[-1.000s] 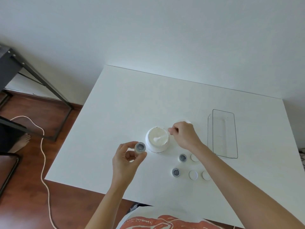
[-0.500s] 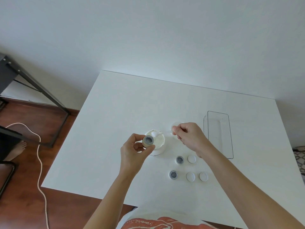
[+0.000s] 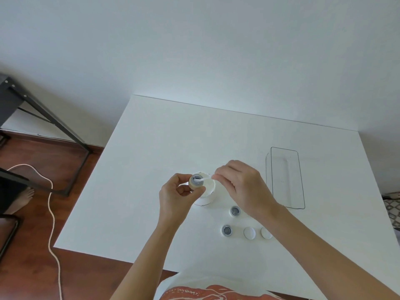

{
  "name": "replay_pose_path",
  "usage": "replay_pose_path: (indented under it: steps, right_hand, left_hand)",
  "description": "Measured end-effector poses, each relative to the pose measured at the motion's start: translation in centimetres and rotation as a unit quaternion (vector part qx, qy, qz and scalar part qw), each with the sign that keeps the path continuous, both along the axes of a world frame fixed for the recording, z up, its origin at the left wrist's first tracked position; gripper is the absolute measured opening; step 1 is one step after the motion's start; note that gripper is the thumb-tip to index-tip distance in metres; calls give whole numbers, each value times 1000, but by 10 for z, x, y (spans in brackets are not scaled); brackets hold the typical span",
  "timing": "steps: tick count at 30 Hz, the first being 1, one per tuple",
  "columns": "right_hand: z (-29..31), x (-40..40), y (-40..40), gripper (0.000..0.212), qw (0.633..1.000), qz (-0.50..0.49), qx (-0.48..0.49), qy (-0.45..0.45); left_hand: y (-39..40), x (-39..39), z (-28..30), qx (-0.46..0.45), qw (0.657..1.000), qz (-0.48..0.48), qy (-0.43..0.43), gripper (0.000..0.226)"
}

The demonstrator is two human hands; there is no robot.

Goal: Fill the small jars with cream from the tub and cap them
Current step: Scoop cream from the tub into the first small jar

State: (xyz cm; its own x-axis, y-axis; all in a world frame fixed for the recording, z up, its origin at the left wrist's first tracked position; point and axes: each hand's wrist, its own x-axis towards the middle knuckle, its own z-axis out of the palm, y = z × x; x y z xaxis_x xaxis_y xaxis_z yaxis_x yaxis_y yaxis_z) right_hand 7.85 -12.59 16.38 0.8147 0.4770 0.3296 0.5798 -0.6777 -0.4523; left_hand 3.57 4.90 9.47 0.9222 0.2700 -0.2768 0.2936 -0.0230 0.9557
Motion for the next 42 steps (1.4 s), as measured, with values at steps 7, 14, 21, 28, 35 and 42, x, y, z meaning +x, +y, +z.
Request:
replay_pose_path:
  steps: [7,14,21,28,35,42]
  right_hand:
    - [-13,-4,-15,8,993,78,-20,-86]
    - [-15,-5,-23,13,992,77,-8,-98]
    - [-9,-4,-18,7,988,-65,140,8]
    - [-36,16,-12,24,957,-196,106,185]
    - [-66,26,17,29,976,-61,-186,94]
    - [-70,29,30,29,962,-42,-221,157]
  left_hand:
    - [3,3,1,-19,1000,6,-1,26]
    - [5,4,-2,-21,1000,3,-10,27]
    - [10,3,-6,-29,1000,1,-11,28]
    - [17,-3,-10,-70,997,11,-11,30]
    - [26,-8,-8,-77,997,14,-24,32]
    - [32,-10,-13,-94,995,12,-26,34]
